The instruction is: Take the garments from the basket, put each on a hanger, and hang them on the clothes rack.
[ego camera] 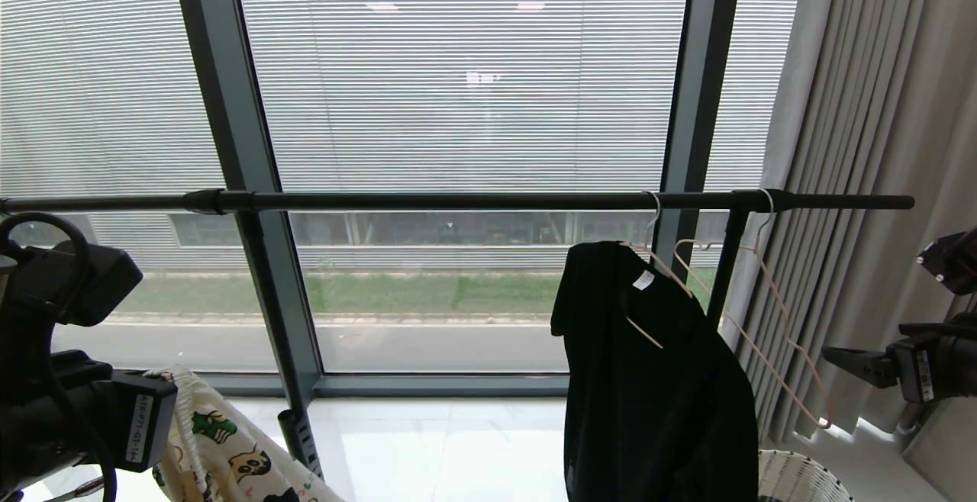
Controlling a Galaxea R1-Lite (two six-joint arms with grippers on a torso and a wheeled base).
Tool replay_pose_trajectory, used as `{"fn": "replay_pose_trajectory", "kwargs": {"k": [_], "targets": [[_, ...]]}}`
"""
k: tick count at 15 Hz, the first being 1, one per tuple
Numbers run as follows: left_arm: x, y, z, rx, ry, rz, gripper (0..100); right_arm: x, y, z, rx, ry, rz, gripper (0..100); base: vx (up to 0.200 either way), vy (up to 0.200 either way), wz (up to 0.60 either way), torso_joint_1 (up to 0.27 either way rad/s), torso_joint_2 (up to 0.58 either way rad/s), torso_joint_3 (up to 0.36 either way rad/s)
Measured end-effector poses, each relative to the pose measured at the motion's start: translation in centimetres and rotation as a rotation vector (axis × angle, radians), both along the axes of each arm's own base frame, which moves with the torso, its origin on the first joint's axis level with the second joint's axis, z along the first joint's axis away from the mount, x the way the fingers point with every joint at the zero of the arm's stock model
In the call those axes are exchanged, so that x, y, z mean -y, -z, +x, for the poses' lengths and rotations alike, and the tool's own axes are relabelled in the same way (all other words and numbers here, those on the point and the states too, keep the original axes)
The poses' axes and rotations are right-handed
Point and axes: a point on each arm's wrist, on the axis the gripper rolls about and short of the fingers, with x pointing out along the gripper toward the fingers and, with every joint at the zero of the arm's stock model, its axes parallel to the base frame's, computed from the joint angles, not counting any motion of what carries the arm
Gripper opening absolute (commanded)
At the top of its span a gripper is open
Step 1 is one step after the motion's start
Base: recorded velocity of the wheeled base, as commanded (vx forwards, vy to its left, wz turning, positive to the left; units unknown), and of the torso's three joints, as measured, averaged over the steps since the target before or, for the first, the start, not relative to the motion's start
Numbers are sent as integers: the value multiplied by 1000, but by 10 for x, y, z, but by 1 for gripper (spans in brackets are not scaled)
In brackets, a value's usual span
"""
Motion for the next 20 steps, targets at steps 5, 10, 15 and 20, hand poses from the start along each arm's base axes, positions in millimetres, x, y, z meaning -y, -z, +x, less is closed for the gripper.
{"fn": "replay_pose_trajectory", "kwargs": {"k": [5, 10, 15, 20], "targets": [[1, -5, 3, 62, 2, -19, 0, 2, 10, 20, 5, 4, 19, 100, 0, 0, 0, 0, 0, 0], [-1, -4, -3, 71, 4, -20, 0, 1, 33, 63, 27, -13, 40, 100, 0, 0, 0, 0, 0, 0], [0, -3, -5, 70, 16, -20, 0, 1, 60, 98, -29, -9, 37, 100, 0, 0, 0, 0, 0, 0], [3, -1, -4, 62, 38, -17, 0, 4, 73, 115, -65, 6, 36, 100, 0, 0, 0, 0, 0, 0]]}}
